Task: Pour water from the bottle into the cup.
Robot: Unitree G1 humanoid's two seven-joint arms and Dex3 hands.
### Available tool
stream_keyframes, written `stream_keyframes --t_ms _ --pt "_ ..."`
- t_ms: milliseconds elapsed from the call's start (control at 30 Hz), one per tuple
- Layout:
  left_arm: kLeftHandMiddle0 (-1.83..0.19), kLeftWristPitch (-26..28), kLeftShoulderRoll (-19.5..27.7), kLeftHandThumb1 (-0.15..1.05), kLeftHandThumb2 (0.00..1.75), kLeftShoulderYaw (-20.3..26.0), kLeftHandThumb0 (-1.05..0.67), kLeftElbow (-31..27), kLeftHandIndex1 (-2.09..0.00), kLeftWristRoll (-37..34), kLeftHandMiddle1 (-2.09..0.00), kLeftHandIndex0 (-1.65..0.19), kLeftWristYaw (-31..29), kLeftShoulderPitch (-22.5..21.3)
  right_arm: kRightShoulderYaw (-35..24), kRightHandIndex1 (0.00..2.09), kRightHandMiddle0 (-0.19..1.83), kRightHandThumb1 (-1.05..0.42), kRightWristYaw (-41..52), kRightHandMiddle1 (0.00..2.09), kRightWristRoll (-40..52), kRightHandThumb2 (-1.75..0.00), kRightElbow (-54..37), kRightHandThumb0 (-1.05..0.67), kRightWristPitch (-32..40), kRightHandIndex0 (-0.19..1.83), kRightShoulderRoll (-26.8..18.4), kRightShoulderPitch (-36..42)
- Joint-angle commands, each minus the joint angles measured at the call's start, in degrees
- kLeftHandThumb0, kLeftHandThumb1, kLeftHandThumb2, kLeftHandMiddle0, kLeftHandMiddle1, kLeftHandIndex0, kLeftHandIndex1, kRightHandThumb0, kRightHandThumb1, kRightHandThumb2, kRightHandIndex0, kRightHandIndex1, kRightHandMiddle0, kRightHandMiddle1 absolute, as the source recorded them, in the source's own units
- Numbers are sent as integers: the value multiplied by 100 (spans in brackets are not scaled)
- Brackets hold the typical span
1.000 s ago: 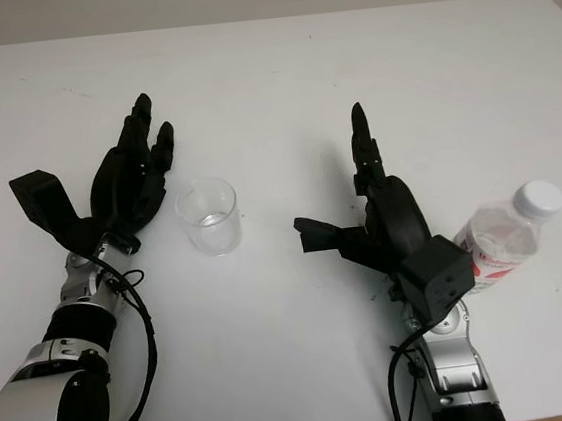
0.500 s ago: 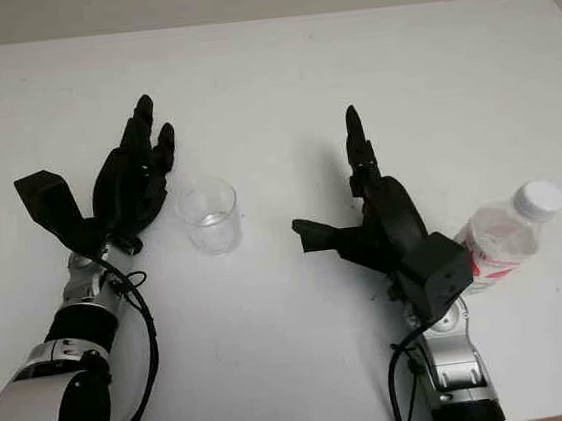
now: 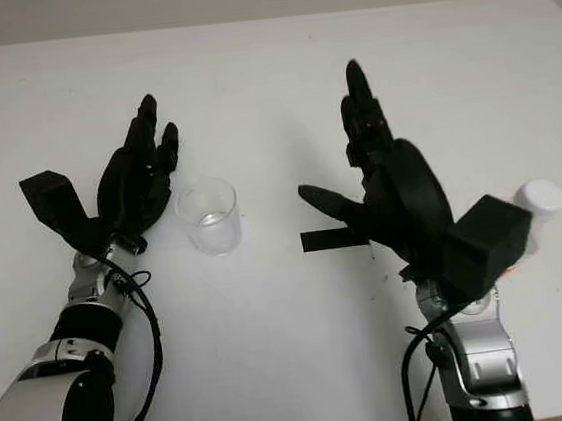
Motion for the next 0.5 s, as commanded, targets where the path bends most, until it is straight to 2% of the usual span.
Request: stream_keyframes --t_ms 0,133,467 --pt "19 -38 -25 105 69 -14 -82 55 0 14 0 19 -22 -95 -155 0 -19 -93 58 0 259 -6 -478 -103 452 -19 -218 -74" --pt "19 -97 -58 105 69 -17 -82 104 0 6 0 19 -28 -89 -445 0 -19 -93 268 0 730 -6 -907 -105 1089 -19 -591 -249" --pt "19 -169 -112 105 68 10 -83 215 0 -4 0 19 30 -99 -1142 0 -19 -96 502 0 1299 -6 -1294 -104 1708 -19 -1451 -758"
